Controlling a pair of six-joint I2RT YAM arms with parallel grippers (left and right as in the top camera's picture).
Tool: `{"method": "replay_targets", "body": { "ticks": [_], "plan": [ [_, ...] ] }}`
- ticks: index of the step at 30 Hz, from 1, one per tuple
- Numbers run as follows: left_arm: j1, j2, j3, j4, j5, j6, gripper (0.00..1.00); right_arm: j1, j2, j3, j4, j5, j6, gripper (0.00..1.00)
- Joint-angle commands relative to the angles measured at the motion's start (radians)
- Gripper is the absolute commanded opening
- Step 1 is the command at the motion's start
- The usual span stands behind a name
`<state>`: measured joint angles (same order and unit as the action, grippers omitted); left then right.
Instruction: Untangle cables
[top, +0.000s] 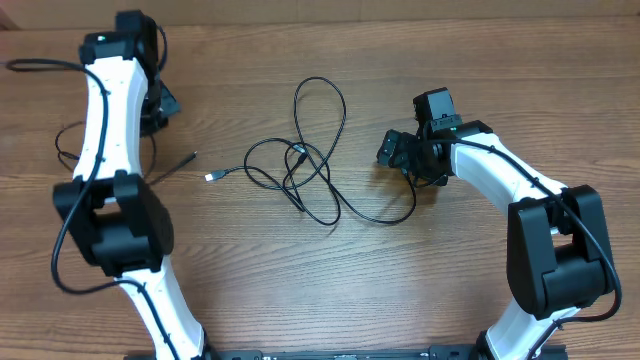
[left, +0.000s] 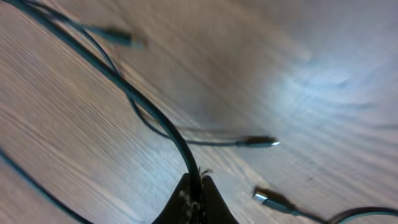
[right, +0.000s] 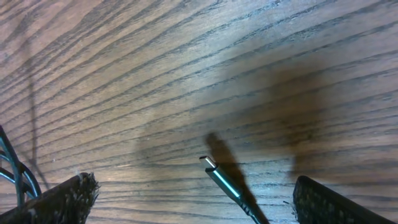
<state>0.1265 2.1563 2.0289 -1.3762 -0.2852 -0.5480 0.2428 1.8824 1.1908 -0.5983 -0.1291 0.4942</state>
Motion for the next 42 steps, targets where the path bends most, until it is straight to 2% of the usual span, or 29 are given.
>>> {"method": "replay_targets", "body": {
  "ticks": [1, 6, 11, 13, 16, 18, 27, 30, 31, 37, 42],
  "plan": [
    [0.006, 0.077, 0.009, -0.035, 0.032, 0.005, 0.04, 0.003, -0.018, 0.005, 0.006, 0.01, 0.003, 1.0],
    [0.006, 0.185, 0.009, -0.062, 0.09, 0.108, 0.04, 0.003, -0.018, 0.005, 0.006, 0.009, 0.003, 1.0],
    [0.006, 0.25, 0.009, -0.078, 0.163, 0.202, 0.11, 0.003, -0.018, 0.005, 0.006, 0.009, 0.003, 1.0],
    [0.006, 0.262, 0.008, -0.08, 0.174, 0.218, 0.17, 0.003, -0.018, 0.005, 0.006, 0.009, 0.003, 1.0],
    [0.006, 0.268, 0.009, -0.088, 0.182, 0.24, 0.31, 0.003, -0.018, 0.005, 0.006, 0.009, 0.003, 1.0],
    [0.006, 0.268, 0.008, -0.094, 0.182, 0.253, 0.34, 0.003, -0.018, 0.005, 0.006, 0.009, 0.003, 1.0],
    [0.006, 0.271, 0.008, -0.076, 0.164, 0.257, 0.34, 0.003, -0.018, 0.005, 0.01, 0.009, 0.003, 1.0],
    [0.006, 0.271, 0.002, -0.051, 0.138, 0.257, 0.17, 0.003, -0.018, 0.005, 0.01, 0.009, 0.003, 1.0],
    [0.006, 0.271, -0.001, -0.044, 0.128, 0.257, 0.15, 0.003, -0.018, 0.005, 0.01, 0.009, 0.003, 1.0],
    [0.006, 0.272, -0.047, 0.014, 0.125, 0.257, 0.19, 0.003, -0.018, 0.005, 0.01, 0.009, 0.003, 1.0],
    [0.013, 0.272, -0.1, 0.086, 0.077, 0.256, 0.14, 0.003, -0.018, 0.005, 0.01, 0.009, 0.003, 1.0]
  ]
}}
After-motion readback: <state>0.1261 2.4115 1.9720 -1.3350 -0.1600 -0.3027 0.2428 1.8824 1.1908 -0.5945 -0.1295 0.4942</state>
